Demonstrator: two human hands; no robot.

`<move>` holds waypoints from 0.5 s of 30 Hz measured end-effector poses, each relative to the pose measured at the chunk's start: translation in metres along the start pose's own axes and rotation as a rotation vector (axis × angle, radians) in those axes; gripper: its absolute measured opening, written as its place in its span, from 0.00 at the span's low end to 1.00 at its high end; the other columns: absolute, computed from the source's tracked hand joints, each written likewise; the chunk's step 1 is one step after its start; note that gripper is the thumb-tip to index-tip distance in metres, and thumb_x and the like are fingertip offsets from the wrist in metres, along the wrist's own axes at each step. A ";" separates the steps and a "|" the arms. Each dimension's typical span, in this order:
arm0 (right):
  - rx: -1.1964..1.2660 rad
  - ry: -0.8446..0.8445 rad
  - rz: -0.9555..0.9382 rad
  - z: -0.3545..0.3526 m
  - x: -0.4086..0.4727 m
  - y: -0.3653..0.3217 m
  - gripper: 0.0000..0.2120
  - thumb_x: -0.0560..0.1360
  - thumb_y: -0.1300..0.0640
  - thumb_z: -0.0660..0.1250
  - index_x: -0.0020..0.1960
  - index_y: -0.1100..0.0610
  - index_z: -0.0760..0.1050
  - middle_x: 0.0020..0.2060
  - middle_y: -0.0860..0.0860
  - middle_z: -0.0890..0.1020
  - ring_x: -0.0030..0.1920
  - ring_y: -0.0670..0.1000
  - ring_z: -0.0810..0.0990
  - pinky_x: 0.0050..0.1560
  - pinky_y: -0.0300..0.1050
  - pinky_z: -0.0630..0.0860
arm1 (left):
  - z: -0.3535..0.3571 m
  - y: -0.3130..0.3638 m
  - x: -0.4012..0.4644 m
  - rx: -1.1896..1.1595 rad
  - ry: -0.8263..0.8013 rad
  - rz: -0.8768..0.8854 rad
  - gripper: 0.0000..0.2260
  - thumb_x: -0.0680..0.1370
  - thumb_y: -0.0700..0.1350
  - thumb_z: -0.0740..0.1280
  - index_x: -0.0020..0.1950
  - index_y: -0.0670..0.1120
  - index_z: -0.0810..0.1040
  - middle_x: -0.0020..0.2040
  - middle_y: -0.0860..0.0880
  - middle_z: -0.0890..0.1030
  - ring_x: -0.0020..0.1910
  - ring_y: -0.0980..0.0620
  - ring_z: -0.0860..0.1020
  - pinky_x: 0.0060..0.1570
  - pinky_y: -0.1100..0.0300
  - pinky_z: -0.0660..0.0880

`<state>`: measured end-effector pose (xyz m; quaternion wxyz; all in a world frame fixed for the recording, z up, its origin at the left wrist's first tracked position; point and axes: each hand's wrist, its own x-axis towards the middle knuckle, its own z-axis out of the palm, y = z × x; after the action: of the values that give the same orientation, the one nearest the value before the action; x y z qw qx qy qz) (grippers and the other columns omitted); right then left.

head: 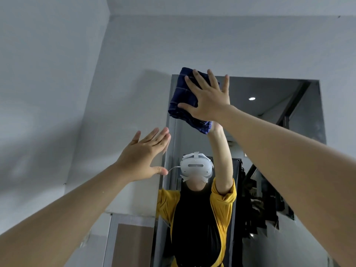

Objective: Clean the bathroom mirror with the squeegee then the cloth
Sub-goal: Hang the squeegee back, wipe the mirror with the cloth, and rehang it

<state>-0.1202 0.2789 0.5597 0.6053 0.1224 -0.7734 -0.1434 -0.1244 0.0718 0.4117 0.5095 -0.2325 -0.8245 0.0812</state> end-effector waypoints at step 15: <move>0.003 -0.118 0.461 -0.014 -0.092 0.172 0.38 0.69 0.24 0.45 0.73 0.36 0.39 0.77 0.47 0.42 0.75 0.61 0.39 0.67 0.72 0.35 | -0.004 0.006 0.002 0.005 -0.055 -0.084 0.46 0.69 0.65 0.65 0.73 0.51 0.37 0.74 0.56 0.37 0.73 0.56 0.39 0.70 0.50 0.39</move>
<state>-0.0878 0.4716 0.5432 0.5758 -0.0652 -0.8150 -0.0074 -0.1199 0.0778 0.4126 0.4902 -0.1942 -0.8469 0.0681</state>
